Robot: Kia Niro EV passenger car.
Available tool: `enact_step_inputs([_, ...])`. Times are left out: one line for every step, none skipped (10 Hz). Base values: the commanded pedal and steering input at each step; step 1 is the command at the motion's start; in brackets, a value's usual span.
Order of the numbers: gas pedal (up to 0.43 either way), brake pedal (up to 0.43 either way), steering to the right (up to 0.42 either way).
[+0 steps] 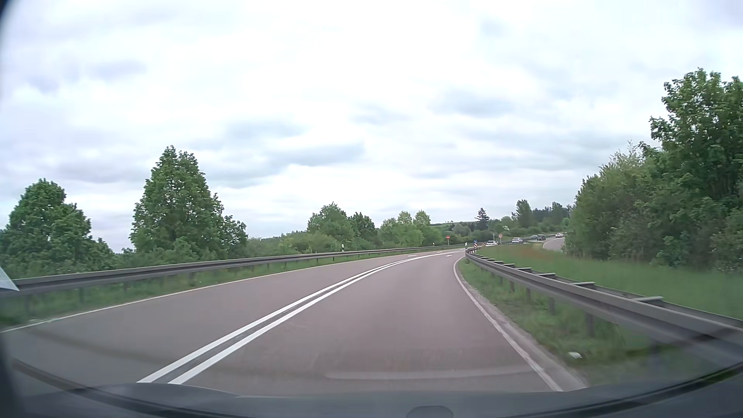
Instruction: Follow the waypoints while adhering to traffic rules and regulations
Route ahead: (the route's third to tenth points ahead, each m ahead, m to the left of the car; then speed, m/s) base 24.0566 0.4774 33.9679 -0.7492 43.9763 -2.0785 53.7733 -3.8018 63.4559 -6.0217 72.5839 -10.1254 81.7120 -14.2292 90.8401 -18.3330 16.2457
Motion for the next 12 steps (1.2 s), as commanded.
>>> enact_step_inputs([0.189, 0.000, 0.020])
enact_step_inputs([0.189, 0.000, 0.020])
enact_step_inputs([0.189, 0.000, 0.020])
enact_step_inputs([0.189, 0.000, 0.020])
enact_step_inputs([0.189, 0.000, 0.021])
enact_step_inputs([0.189, 0.000, 0.024])
enact_step_inputs([0.189, 0.000, 0.026])
enact_step_inputs([0.189, 0.000, 0.027])
enact_step_inputs([0.189, 0.000, 0.026])
enact_step_inputs([0.189, 0.000, 0.026])
enact_step_inputs([0.189, 0.000, 0.026])
enact_step_inputs([0.189, 0.000, 0.026])
